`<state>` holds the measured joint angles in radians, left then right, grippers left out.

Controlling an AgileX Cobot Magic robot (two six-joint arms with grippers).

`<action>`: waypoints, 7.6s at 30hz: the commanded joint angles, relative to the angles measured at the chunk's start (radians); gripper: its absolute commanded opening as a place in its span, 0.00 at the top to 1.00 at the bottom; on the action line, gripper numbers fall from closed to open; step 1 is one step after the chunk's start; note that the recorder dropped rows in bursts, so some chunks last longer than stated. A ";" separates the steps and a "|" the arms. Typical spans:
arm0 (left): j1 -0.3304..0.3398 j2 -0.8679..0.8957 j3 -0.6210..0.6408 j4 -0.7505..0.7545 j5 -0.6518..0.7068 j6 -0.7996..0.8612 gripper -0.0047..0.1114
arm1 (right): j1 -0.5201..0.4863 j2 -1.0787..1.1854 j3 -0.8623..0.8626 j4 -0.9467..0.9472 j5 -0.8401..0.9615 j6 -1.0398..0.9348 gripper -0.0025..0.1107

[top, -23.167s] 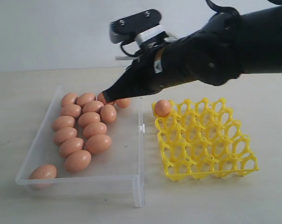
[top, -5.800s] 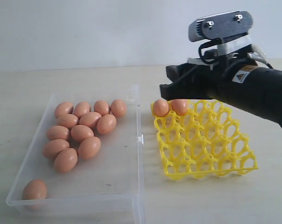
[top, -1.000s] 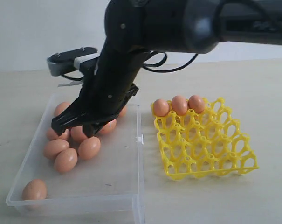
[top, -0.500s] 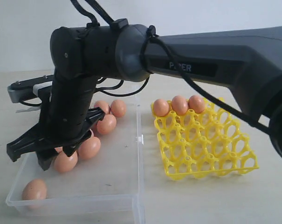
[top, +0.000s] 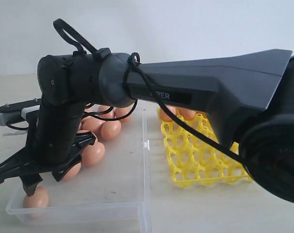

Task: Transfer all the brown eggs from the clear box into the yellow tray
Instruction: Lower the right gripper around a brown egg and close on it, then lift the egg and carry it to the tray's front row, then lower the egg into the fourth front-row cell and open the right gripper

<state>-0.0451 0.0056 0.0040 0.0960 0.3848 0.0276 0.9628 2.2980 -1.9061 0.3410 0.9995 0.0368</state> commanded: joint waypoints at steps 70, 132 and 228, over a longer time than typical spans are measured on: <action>-0.005 -0.006 -0.004 -0.001 -0.006 -0.005 0.96 | -0.034 0.149 -0.009 0.018 -0.145 -0.010 0.50; -0.005 -0.006 -0.004 -0.001 -0.006 -0.005 0.96 | -0.107 -0.630 0.959 0.043 -1.399 -0.273 0.98; -0.005 -0.006 -0.004 -0.001 -0.006 -0.005 0.96 | -0.812 -0.272 1.071 -0.388 -1.733 0.151 0.48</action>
<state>-0.0451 0.0056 0.0040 0.0960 0.3848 0.0276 0.1548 2.0742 -0.8270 -0.0311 -0.7821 0.1544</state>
